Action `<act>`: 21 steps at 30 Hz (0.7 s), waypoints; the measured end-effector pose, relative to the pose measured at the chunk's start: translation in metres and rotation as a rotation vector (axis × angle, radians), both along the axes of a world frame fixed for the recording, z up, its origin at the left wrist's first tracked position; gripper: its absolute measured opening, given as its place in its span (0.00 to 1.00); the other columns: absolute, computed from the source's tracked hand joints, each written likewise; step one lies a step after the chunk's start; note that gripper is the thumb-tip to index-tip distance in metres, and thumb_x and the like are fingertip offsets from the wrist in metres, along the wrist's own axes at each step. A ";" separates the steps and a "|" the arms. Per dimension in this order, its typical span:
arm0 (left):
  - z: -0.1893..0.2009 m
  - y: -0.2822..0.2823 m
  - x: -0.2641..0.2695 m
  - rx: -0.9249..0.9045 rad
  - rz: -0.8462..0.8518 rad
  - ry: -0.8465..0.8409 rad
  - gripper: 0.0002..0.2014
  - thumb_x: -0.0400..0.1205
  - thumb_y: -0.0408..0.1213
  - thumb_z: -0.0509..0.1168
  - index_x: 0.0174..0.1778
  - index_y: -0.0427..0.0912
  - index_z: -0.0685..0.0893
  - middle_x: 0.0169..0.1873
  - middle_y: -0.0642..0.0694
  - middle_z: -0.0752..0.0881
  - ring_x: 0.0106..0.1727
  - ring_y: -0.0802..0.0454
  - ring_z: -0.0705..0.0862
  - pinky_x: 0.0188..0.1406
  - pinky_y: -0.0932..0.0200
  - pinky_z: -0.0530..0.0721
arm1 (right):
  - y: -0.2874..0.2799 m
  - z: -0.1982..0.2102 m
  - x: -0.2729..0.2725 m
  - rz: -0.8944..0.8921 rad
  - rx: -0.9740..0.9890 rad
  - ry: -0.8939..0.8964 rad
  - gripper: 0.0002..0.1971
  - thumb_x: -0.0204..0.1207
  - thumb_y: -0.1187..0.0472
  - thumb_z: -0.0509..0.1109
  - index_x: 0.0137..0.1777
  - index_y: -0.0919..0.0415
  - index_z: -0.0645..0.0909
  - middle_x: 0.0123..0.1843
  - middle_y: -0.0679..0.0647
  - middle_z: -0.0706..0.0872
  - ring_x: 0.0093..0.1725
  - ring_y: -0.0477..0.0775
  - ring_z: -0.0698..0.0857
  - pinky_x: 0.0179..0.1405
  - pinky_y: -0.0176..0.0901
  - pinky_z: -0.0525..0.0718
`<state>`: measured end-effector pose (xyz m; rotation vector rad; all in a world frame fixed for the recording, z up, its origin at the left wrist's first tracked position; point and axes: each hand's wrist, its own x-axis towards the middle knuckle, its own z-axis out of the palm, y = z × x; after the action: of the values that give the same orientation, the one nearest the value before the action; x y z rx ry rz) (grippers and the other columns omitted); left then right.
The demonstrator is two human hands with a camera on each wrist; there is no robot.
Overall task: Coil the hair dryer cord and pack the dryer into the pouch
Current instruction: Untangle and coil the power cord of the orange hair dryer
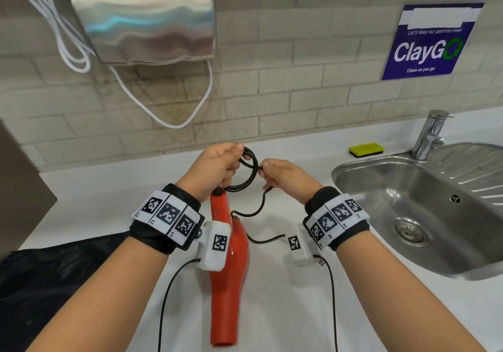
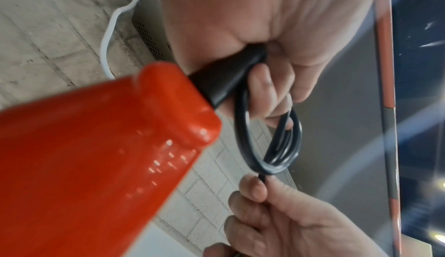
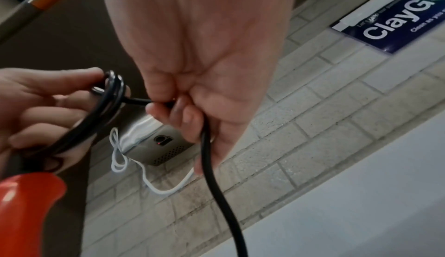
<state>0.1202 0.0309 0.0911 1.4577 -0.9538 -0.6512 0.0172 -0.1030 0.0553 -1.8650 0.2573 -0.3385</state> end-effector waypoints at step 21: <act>0.010 -0.009 -0.005 0.230 -0.084 -0.284 0.10 0.84 0.37 0.58 0.58 0.42 0.80 0.17 0.58 0.71 0.14 0.63 0.65 0.14 0.73 0.61 | 0.003 0.043 -0.001 -0.372 -0.456 -0.109 0.10 0.81 0.61 0.60 0.45 0.63 0.82 0.28 0.46 0.75 0.29 0.45 0.72 0.32 0.40 0.71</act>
<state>0.1147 0.0217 0.1013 1.7536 -1.1952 -0.6414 0.0165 -0.0996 0.0987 -2.2341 0.4860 -0.8056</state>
